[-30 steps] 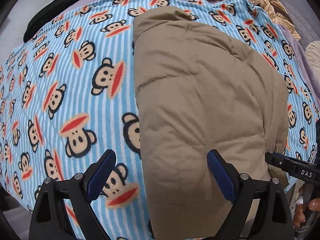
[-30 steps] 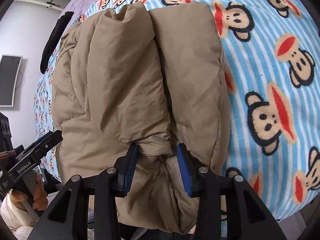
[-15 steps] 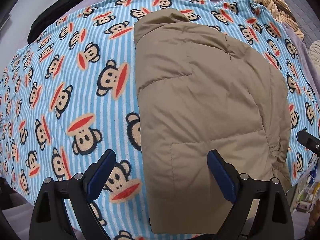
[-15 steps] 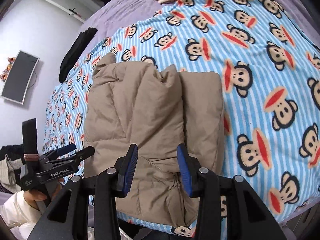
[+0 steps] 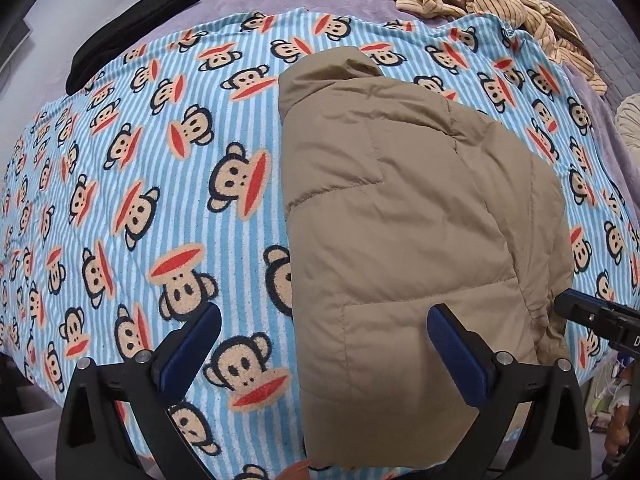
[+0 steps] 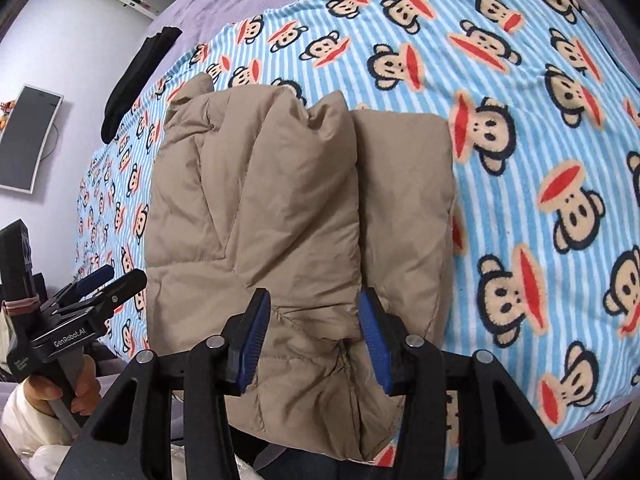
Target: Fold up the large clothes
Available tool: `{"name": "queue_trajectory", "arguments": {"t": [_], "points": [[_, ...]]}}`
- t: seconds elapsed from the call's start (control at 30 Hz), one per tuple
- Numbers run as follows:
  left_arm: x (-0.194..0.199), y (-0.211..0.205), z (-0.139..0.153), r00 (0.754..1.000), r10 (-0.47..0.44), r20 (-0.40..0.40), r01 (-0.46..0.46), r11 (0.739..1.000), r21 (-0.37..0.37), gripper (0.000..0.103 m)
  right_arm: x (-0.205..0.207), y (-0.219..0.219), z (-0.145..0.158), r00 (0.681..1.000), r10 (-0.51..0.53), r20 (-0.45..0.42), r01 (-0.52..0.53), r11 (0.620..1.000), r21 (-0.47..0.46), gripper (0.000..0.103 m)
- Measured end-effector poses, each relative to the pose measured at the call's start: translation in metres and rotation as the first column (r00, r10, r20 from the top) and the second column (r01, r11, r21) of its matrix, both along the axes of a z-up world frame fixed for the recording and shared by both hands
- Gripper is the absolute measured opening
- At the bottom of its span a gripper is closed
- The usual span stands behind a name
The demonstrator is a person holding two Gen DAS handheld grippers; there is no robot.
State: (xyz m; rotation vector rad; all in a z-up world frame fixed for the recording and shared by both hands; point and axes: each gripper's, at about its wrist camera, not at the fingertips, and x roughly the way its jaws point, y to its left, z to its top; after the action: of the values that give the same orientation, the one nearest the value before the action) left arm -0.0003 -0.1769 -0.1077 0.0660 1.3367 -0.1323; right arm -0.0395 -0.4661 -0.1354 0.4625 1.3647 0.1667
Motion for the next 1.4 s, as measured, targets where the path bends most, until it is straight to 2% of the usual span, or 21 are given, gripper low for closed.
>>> {"name": "queue_trajectory", "arguments": {"t": [0.03, 0.2, 0.43, 0.6, 0.9, 1.1, 1.4], "points": [[0.000, -0.001, 0.000, 1.000, -0.007, 0.000, 0.007, 1.000, 0.002, 0.103, 0.000, -0.002, 0.001, 1.000, -0.007, 0.005, 0.008, 1.000, -0.004, 0.058], [-0.001, -0.003, 0.001, 1.000, -0.027, -0.001, 0.027, 1.000, 0.008, 0.103, -0.005, -0.008, 0.000, 0.999, -0.041, 0.001, 0.041, 0.999, 0.023, 0.062], [0.001, -0.002, 0.005, 1.000, -0.025, 0.008, 0.025, 1.000, 0.010, 0.103, -0.009, -0.017, 0.006, 0.997, -0.070, 0.032, 0.070, 0.997, 0.025, 0.081], [0.002, 0.000, 0.009, 1.000, -0.022, 0.019, 0.022, 1.000, 0.013, 0.103, -0.007, -0.015, 0.005, 0.999, -0.040, 0.022, 0.040, 0.999, 0.016, 0.084], [0.001, 0.006, -0.002, 1.000, -0.016, -0.013, 0.016, 1.000, -0.011, 0.103, -0.003, -0.009, -0.007, 1.000, 0.003, -0.015, -0.003, 1.000, 0.016, 0.087], [0.003, 0.013, -0.009, 1.000, 0.009, -0.028, -0.010, 1.000, -0.018, 0.103, 0.001, -0.024, -0.009, 0.999, -0.048, 0.008, 0.048, 0.998, 0.044, 0.088], [0.017, 0.015, -0.021, 0.998, 0.009, -0.057, -0.011, 1.000, -0.024, 0.103, 0.011, -0.058, -0.034, 0.990, -0.125, -0.060, 0.127, 0.992, 0.026, 0.088]]}}
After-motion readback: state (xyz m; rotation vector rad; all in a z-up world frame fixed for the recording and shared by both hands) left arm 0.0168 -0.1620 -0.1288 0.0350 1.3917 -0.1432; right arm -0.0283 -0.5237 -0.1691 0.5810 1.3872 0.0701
